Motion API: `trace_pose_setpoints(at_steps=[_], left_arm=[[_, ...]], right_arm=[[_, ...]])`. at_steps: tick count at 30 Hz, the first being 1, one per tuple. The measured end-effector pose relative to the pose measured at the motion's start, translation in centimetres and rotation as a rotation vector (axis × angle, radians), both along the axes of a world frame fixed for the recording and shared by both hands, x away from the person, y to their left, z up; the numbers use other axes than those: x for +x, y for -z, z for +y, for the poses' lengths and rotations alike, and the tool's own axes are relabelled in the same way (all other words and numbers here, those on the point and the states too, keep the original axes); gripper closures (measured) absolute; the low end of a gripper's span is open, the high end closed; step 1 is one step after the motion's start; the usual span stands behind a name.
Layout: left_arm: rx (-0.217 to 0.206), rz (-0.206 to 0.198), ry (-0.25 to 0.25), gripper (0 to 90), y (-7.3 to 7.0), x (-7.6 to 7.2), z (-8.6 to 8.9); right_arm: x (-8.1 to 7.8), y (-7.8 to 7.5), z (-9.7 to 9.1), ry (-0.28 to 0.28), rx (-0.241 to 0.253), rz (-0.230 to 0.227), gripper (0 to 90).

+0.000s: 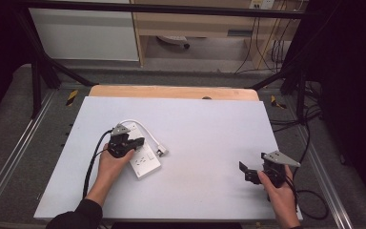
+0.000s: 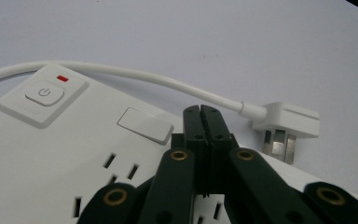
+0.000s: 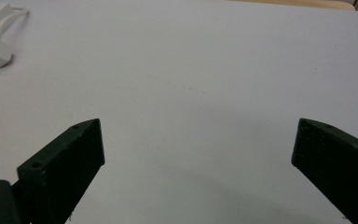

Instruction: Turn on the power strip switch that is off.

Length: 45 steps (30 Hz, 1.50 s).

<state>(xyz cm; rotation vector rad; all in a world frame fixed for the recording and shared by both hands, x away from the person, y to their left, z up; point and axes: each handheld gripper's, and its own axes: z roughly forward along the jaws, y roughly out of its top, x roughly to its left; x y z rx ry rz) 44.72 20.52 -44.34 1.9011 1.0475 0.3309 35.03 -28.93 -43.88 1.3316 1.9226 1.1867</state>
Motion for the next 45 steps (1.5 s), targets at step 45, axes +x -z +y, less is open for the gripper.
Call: trace_pose_setpoints(at_steps=[45], left_arm=[[0.013,-0.011,0.002,90.0,0.19,-0.05,-0.03]], right_arm=[[0.04,0.06,0.04,0.001,-0.004,0.003,2.8]])
